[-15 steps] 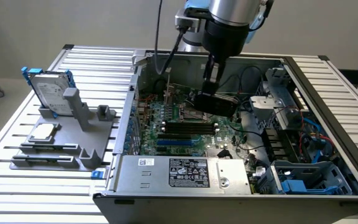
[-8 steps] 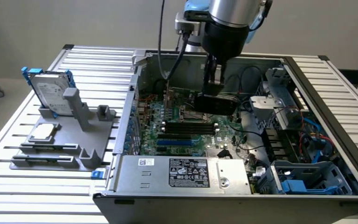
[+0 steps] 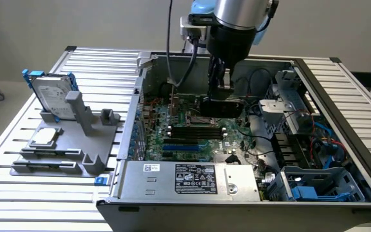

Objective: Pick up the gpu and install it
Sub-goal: 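Insert the gpu into the slot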

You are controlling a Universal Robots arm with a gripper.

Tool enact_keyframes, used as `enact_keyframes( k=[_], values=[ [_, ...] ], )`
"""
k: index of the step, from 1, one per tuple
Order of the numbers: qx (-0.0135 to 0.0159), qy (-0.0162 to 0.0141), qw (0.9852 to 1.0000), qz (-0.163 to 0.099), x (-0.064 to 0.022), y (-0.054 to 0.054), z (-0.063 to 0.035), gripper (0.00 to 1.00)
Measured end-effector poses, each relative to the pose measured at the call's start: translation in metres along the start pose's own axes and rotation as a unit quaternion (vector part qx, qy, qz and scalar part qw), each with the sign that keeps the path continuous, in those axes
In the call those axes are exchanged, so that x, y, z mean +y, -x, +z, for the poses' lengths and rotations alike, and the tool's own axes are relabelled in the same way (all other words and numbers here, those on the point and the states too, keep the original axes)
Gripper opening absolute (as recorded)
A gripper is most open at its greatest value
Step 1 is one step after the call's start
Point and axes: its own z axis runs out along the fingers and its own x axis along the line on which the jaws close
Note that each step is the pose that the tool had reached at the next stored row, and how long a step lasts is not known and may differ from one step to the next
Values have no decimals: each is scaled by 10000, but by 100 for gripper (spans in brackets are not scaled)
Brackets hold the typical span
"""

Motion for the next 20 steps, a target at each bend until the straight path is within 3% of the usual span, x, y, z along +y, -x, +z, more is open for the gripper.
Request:
enact_keyframes(
  k=[5, 8, 11, 20],
  values=[
    [-13, -46, 10000, -7, 199, -20, 22, 27],
    [-15, -50, 10000, -11, 227, -42, 24, 27],
    [-58, -55, 10000, -19, 244, -74, 25, 27],
    [-61, -60, 10000, -25, 416, -238, 63, 27]
  ],
)
